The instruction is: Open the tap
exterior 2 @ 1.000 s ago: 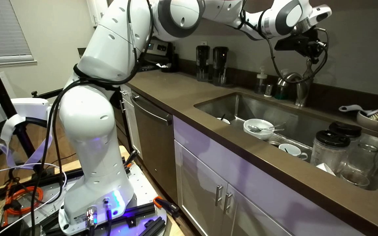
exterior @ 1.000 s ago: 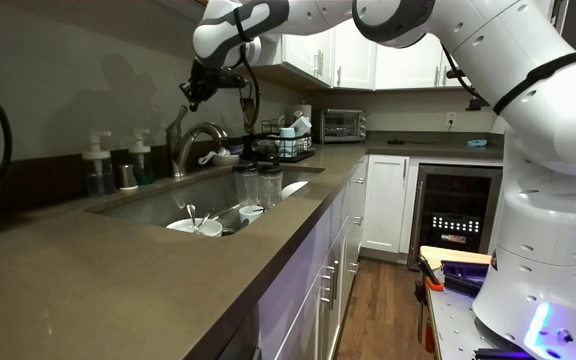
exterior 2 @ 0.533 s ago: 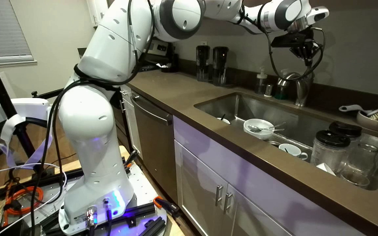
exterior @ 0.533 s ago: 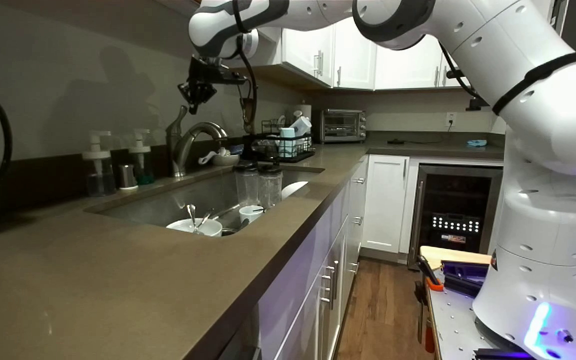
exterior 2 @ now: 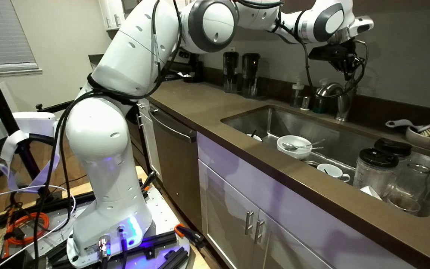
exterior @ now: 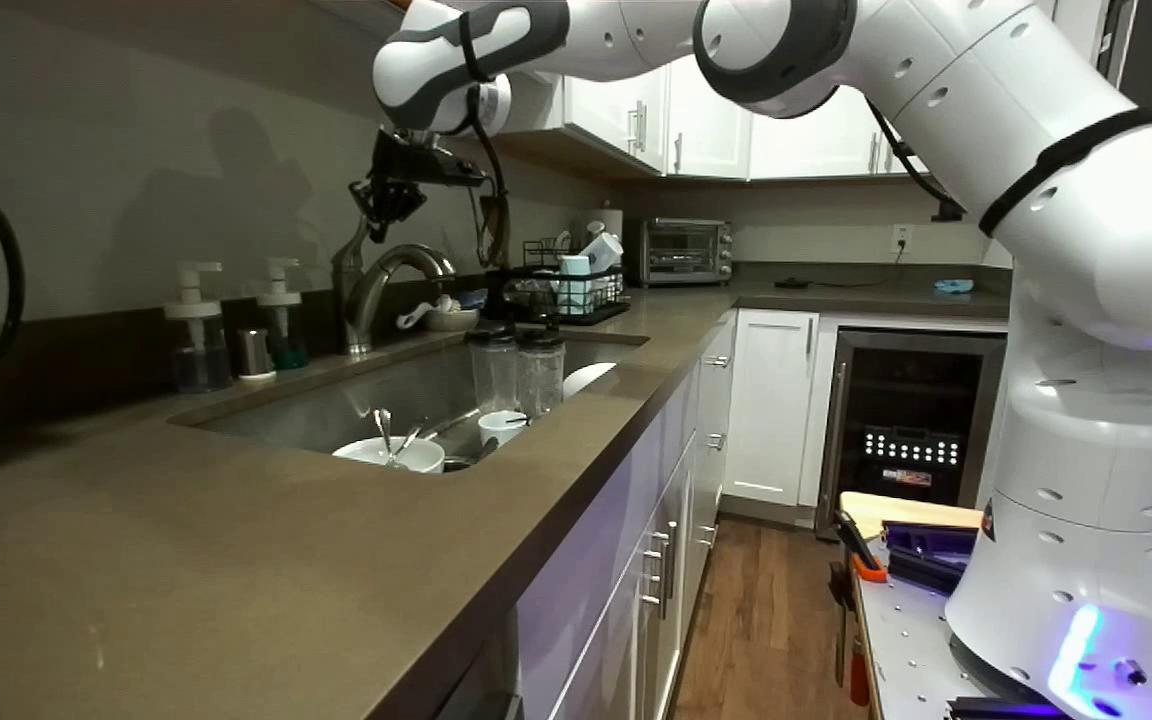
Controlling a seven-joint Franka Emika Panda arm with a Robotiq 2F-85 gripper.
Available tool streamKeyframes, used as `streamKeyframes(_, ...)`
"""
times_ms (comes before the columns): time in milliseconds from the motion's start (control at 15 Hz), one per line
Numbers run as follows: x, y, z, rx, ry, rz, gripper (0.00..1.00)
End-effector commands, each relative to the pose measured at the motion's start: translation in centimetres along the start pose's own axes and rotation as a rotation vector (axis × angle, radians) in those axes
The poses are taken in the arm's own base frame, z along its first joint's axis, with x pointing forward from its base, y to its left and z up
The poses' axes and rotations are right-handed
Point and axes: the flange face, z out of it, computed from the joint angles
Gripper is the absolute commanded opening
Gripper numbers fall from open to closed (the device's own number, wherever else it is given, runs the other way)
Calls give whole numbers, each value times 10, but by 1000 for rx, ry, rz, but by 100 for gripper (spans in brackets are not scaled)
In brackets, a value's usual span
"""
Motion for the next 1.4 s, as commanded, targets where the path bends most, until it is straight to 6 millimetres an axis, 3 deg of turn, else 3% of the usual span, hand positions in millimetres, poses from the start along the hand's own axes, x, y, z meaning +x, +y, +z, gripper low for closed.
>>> streamKeyframes(0,10,4,3,29,83,-3,3)
streamKeyframes(1000,16,13,9,57,242,46,2)
streamKeyframes(1333,14,10,10,58,208,31,2)
